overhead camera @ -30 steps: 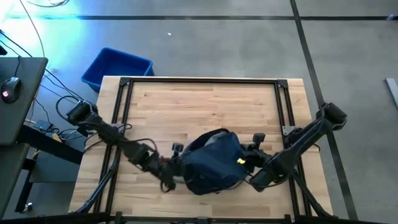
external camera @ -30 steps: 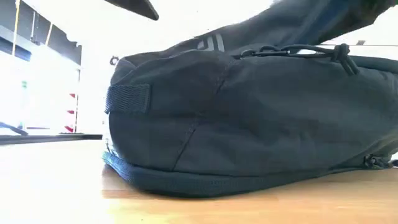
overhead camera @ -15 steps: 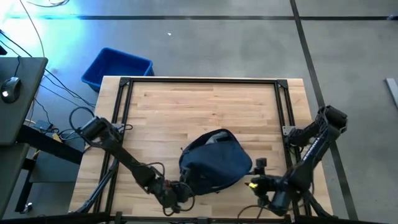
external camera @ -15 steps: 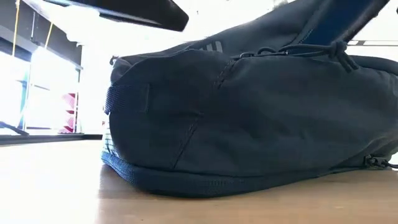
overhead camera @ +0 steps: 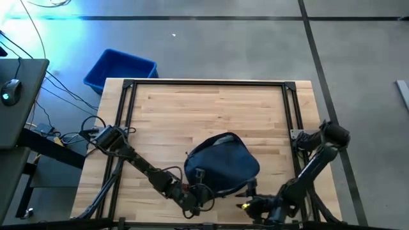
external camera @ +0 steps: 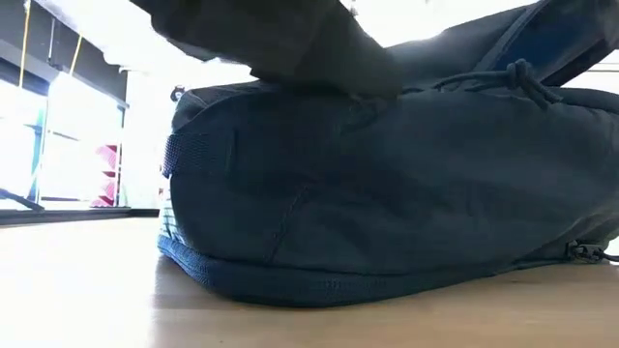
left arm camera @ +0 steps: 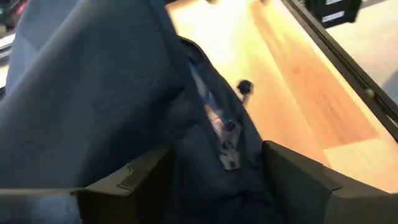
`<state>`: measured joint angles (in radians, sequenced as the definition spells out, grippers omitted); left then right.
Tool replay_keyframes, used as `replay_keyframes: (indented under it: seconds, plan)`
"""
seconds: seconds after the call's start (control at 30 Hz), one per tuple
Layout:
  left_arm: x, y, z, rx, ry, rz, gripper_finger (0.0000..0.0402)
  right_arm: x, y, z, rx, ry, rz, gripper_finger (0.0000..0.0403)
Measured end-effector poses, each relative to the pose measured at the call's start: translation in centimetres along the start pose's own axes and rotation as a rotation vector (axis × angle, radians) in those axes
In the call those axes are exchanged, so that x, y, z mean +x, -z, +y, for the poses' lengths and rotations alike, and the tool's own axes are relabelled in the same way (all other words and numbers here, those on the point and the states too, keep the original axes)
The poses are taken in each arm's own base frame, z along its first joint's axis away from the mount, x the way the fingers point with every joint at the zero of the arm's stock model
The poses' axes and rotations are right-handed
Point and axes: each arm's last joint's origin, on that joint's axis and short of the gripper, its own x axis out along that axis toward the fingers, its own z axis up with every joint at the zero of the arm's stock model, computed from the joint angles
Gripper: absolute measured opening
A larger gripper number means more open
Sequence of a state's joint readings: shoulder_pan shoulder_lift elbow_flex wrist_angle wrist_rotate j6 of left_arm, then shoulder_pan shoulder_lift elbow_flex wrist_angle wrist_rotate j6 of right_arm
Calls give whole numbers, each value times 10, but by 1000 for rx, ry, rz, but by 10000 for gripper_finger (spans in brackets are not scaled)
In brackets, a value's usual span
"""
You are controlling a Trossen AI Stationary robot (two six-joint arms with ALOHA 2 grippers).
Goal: Unpack backpack
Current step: Close the black backpack
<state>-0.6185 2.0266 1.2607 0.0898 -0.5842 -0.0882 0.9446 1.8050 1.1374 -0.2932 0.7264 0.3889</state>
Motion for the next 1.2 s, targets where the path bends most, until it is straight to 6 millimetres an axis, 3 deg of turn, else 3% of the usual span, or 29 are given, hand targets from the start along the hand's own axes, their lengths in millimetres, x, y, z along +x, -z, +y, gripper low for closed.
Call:
replay_keyframes:
  seconds: [0.1, 0.27, 0.57, 0.87, 1.0, 1.2]
  plan:
    - [3, 6, 5, -31, -13, 116, 215, 12, 1, 2, -9, 6, -6, 158]
    - [4, 8, 10, -132, -1, 161, 176, 31, 0, 0, 36, 21, -30, 158]
    - [3, 9, 5, -136, 32, 157, 15, 61, -19, -7, -6, 67, -158, 158]
    - [-1, -1, 1, -92, 1, 127, 11, 84, -26, 4, -154, 193, -69, 144]
    - [-1, -1, 2, -95, 1, 126, 8, 85, -33, 6, -22, 252, -23, 137]
    - [-1, -1, 1, -123, 0, 124, 8, 96, -26, 10, 127, 291, 63, 133]
